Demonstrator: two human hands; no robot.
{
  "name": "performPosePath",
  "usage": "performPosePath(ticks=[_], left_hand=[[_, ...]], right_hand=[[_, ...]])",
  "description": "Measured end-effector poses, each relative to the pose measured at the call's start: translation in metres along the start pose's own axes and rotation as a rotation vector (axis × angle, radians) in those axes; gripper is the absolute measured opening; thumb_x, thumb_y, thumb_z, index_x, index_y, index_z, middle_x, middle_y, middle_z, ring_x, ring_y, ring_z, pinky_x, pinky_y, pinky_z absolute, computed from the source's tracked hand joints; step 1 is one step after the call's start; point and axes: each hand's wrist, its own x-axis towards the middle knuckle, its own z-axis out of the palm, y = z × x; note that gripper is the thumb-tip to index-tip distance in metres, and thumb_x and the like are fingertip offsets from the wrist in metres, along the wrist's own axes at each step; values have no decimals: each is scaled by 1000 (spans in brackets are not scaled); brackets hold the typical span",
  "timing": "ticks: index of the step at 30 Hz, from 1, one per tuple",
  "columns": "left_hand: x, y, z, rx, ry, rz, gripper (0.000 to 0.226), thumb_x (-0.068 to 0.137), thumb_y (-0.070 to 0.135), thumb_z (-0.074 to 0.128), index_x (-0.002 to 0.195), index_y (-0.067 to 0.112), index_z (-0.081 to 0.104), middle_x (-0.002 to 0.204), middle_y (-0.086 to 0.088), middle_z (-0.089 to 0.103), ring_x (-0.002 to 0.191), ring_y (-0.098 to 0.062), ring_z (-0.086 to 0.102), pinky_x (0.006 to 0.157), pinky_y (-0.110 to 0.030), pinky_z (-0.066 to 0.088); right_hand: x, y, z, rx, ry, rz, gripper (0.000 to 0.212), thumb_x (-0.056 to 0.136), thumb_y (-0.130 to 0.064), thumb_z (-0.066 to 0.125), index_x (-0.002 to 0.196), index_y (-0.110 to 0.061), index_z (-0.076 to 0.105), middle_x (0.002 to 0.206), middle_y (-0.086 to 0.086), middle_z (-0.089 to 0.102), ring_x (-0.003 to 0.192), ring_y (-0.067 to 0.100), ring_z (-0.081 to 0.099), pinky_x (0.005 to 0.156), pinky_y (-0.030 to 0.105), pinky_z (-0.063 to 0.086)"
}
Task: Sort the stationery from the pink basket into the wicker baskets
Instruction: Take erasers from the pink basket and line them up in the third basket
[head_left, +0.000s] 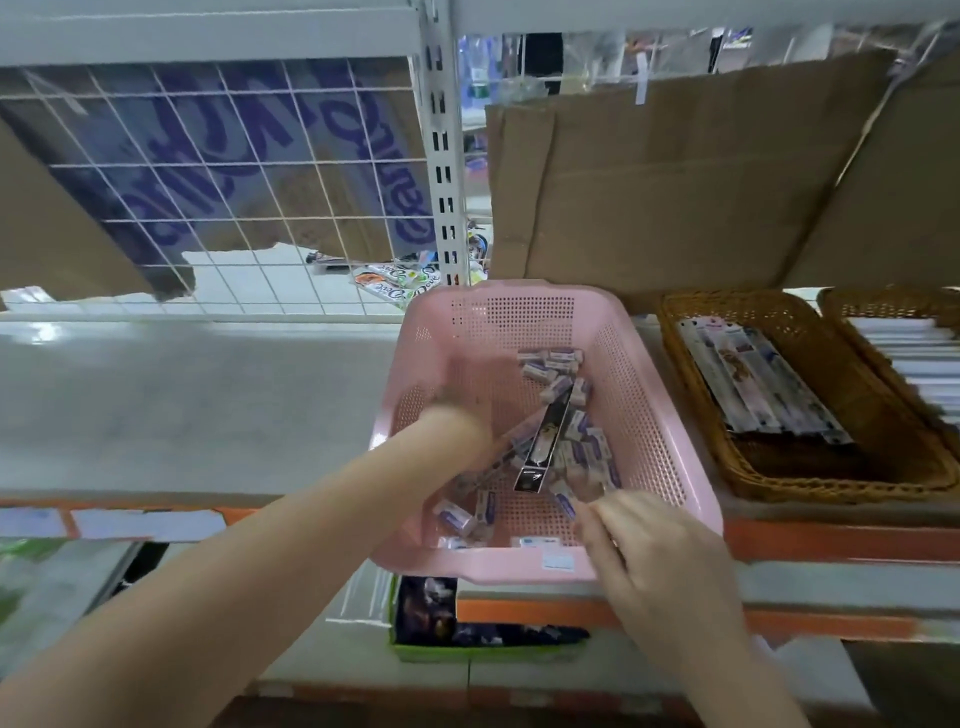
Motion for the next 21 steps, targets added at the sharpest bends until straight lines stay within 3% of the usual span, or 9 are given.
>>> performPosePath(ticks=[3, 6, 11, 16, 21], left_hand=[[-1, 4, 11, 20, -21, 4, 62, 98, 44, 37, 145, 8, 20, 145, -23, 25, 131, -44, 28, 102, -48, 39], [-4, 8, 17, -31, 15, -7, 56, 98, 41, 36, 143, 12, 21, 146, -18, 22, 134, -42, 21, 104, -50, 36], [-3, 14, 17, -175, -49, -36, 56, 94, 36, 43, 142, 17, 22, 147, -9, 18, 138, -39, 10, 109, -54, 25], [-4, 6, 10, -166, -70, -66, 67, 89, 37, 58, 142, 14, 23, 143, -15, 24, 124, -34, 33, 95, -38, 40], [-5, 4, 7, -194, -115, -42, 64, 86, 28, 66, 135, 15, 27, 134, -16, 32, 102, -27, 43, 72, -28, 40]], right_hand=[[0, 2, 2, -13, 17, -26, 41, 91, -31, 39, 57, -18, 58, 54, -8, 53, 49, 10, 50, 42, 23, 43], [0, 3, 3, -15, 55, -48, 39, 90, -29, 41, 56, -19, 56, 53, -8, 51, 47, 9, 47, 44, 17, 33], [-3, 5, 7, 18, 79, -58, 38, 90, -28, 43, 56, -17, 58, 53, -7, 53, 47, 10, 48, 39, 26, 42], [-2, 4, 8, 29, 96, -73, 38, 89, -29, 43, 56, -18, 58, 52, -7, 53, 46, 7, 47, 42, 17, 36], [-3, 4, 9, 33, 93, -70, 37, 87, -31, 46, 57, -18, 63, 54, -8, 58, 47, 4, 51, 46, 11, 37]])
